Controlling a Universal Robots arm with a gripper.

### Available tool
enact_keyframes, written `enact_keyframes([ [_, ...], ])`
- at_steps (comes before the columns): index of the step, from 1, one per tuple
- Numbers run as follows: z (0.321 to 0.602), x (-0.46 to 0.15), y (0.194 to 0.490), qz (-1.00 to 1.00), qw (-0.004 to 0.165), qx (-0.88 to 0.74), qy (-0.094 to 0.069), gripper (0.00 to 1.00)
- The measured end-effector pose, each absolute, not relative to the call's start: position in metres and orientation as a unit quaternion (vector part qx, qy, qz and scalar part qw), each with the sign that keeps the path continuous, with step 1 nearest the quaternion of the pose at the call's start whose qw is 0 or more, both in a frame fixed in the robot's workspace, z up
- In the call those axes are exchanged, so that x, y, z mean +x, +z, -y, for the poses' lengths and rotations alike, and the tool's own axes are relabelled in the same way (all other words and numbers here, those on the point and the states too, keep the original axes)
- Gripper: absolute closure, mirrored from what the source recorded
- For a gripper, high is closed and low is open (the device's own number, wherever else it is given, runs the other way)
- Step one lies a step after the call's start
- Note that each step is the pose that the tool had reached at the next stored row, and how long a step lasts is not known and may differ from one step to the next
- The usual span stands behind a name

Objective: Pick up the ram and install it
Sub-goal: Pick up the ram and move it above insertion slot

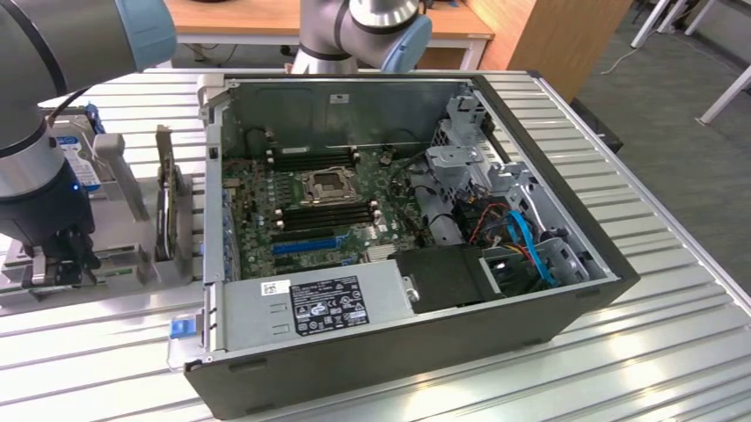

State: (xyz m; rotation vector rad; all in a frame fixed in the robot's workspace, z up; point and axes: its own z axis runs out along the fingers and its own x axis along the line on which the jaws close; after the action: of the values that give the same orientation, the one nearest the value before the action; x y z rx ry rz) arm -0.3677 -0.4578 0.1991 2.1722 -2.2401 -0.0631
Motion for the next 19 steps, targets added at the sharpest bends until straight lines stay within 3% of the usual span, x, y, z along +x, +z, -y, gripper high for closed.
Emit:
enact_keyframes([
  [8,0.4579,-0.3676,0.1990,0.718,0.010,0.696,-0.020,0.70],
  [10,0.4579,-0.3677,0.1990,0.718,0.010,0.696,-0.020,0.72],
  [11,0.4579,-0.3677,0.1990,0.718,0.010,0.696,-0.020,0.79],
  [19,0.4579,-0.3677,0.1990,0.718,0.010,0.696,-0.020,0.79],
])
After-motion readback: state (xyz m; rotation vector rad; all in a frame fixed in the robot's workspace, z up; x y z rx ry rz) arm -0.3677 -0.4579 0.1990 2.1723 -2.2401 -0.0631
